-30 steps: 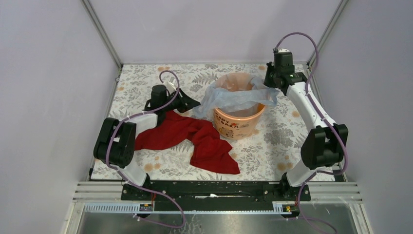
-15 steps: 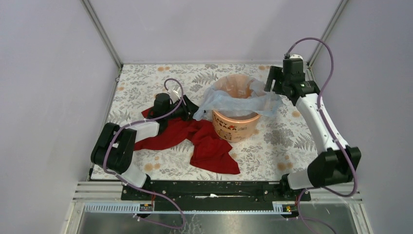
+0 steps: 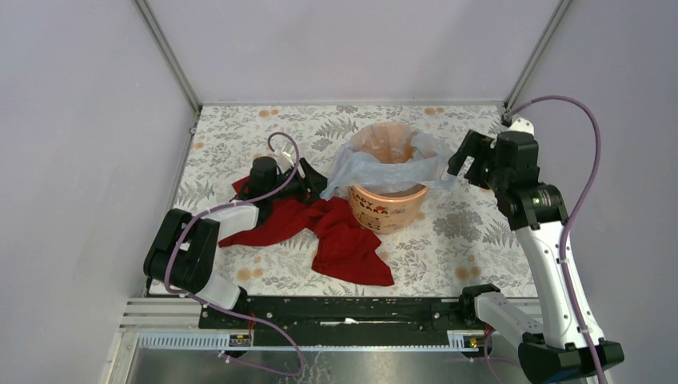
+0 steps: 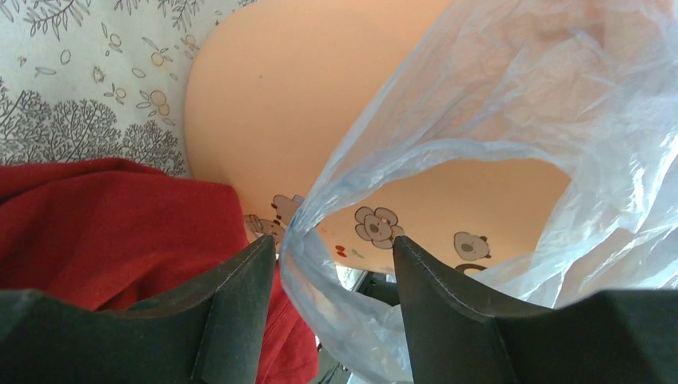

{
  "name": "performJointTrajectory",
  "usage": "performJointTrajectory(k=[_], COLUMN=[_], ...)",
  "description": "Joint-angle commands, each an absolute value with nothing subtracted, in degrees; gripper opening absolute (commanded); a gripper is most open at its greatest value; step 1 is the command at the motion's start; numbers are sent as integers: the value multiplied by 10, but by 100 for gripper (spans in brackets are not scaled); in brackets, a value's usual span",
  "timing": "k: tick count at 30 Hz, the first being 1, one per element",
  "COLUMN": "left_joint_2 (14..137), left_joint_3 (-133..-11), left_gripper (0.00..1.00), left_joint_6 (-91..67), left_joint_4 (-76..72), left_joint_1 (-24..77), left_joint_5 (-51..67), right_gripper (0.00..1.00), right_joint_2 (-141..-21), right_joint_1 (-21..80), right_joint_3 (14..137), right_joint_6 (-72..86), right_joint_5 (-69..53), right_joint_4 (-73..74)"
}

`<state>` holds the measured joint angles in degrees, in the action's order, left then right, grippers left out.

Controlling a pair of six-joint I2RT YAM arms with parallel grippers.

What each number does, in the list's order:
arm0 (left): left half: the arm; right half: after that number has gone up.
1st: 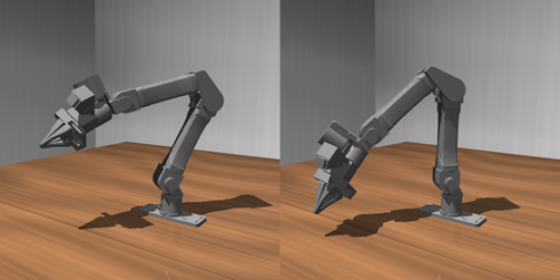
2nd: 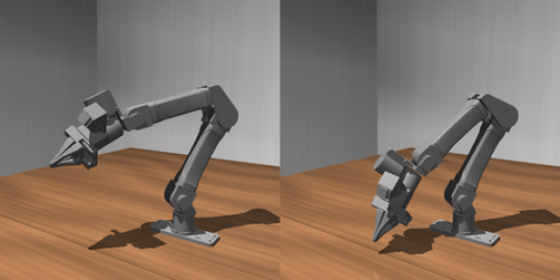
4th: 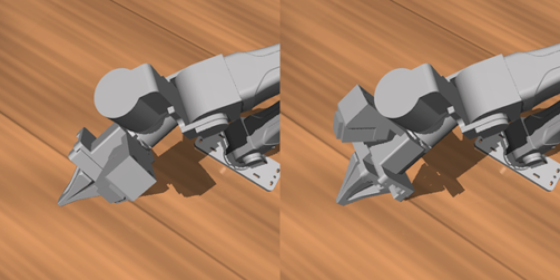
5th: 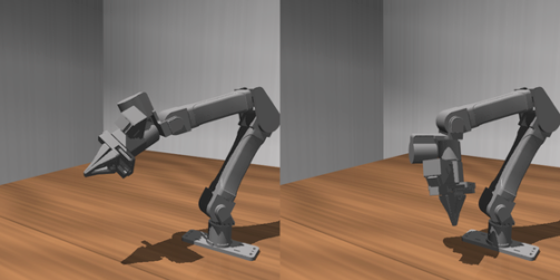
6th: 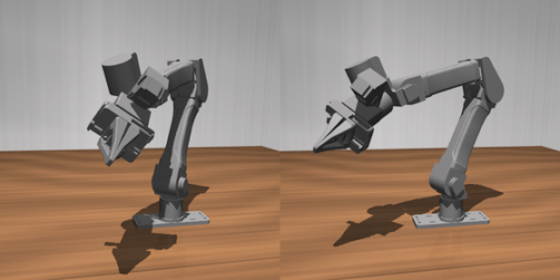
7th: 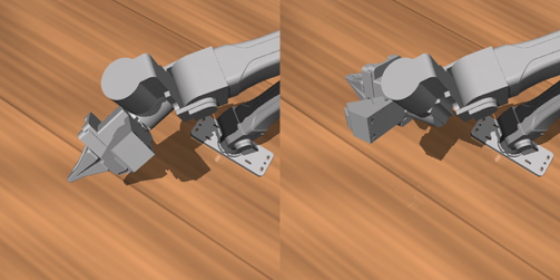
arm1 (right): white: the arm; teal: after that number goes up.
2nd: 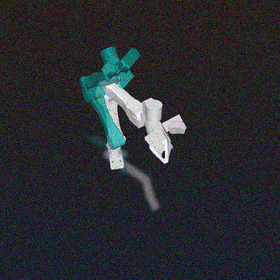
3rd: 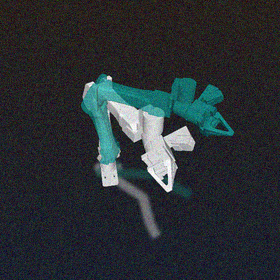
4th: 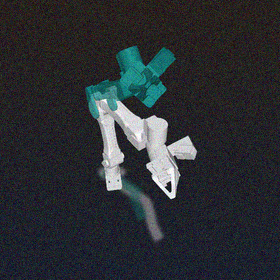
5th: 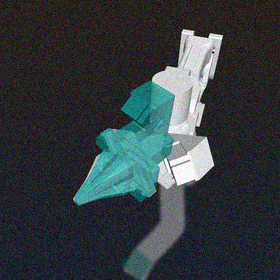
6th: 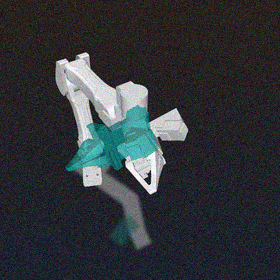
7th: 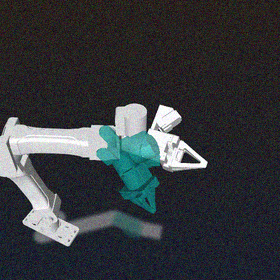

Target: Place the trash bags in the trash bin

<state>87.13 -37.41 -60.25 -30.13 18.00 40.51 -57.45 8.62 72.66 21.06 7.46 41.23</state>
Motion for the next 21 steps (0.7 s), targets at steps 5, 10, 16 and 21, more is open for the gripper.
performJointTrajectory(k=[5, 10, 16, 21], left_joint_2=[837, 871, 906, 930], left_joint_3=[-347, -346, -349, -351], left_gripper=[59, 39, 14, 8], left_joint_6=[-598, -607, -592, -578], left_joint_4=[-322, -349, -343, -334], left_joint_1=[209, 245, 263, 266], left_joint_5=[392, 376, 357, 339], right_gripper=[67, 52, 7, 0], right_joint_2=[-507, -479, -451, -461], right_joint_1=[86, 86, 86, 86], right_joint_3=[601, 540, 494, 443], right_joint_6=[294, 306, 324, 373], right_joint_5=[8, 26, 62, 131], right_joint_4=[354, 307, 306, 320])
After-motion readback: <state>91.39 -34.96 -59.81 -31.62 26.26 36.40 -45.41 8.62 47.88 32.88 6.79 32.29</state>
